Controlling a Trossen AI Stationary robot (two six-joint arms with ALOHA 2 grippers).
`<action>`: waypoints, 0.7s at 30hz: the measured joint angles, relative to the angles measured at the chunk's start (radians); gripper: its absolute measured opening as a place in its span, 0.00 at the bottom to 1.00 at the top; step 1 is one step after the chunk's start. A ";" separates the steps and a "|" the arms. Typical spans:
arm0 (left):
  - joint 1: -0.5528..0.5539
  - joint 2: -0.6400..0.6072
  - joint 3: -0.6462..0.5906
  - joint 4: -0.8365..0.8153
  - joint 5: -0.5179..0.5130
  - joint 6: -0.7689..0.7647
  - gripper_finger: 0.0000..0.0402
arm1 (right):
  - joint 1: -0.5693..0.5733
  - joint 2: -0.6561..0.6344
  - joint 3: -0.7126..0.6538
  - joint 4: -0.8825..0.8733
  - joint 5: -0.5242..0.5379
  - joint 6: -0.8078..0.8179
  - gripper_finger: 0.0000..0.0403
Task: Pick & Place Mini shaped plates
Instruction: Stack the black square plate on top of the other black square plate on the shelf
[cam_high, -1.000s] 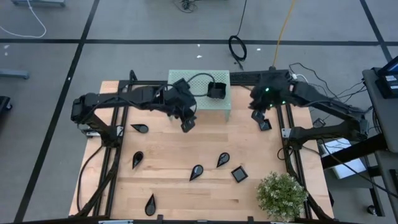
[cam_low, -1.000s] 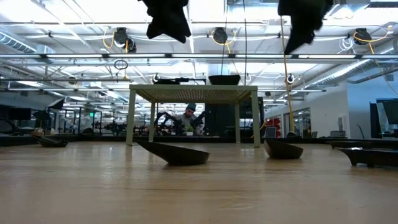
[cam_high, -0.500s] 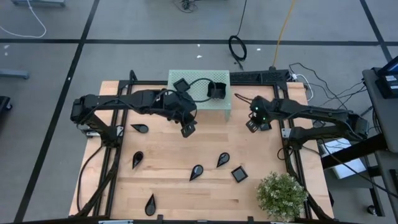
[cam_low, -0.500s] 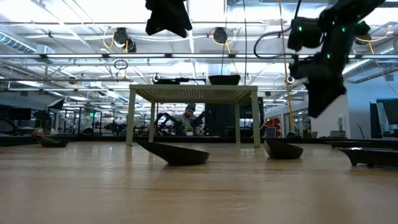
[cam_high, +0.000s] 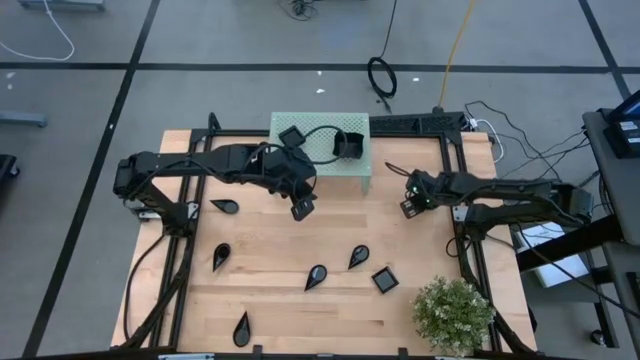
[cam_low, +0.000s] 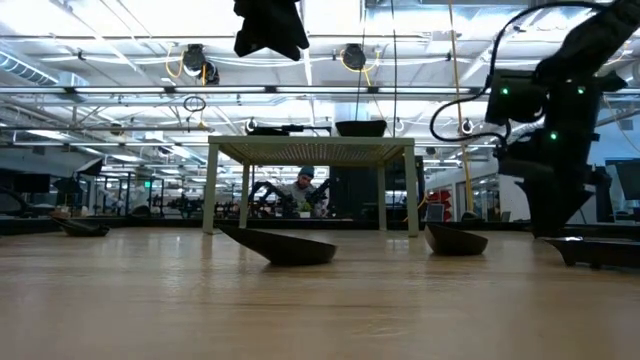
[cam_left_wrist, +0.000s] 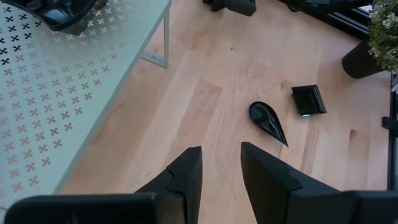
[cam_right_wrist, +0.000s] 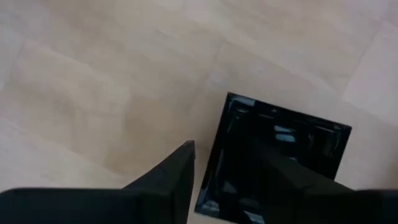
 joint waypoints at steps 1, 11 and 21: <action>0.000 0.000 0.000 0.000 0.000 0.000 0.29 | 0.000 -0.001 -0.011 0.018 0.005 0.000 0.33; 0.000 0.000 0.000 0.000 0.000 -0.002 0.29 | 0.000 -0.002 -0.048 0.032 -0.055 -0.069 0.16; 0.000 0.000 0.000 0.000 0.000 -0.002 0.29 | 0.054 -0.003 -0.046 0.136 -0.246 -0.191 0.03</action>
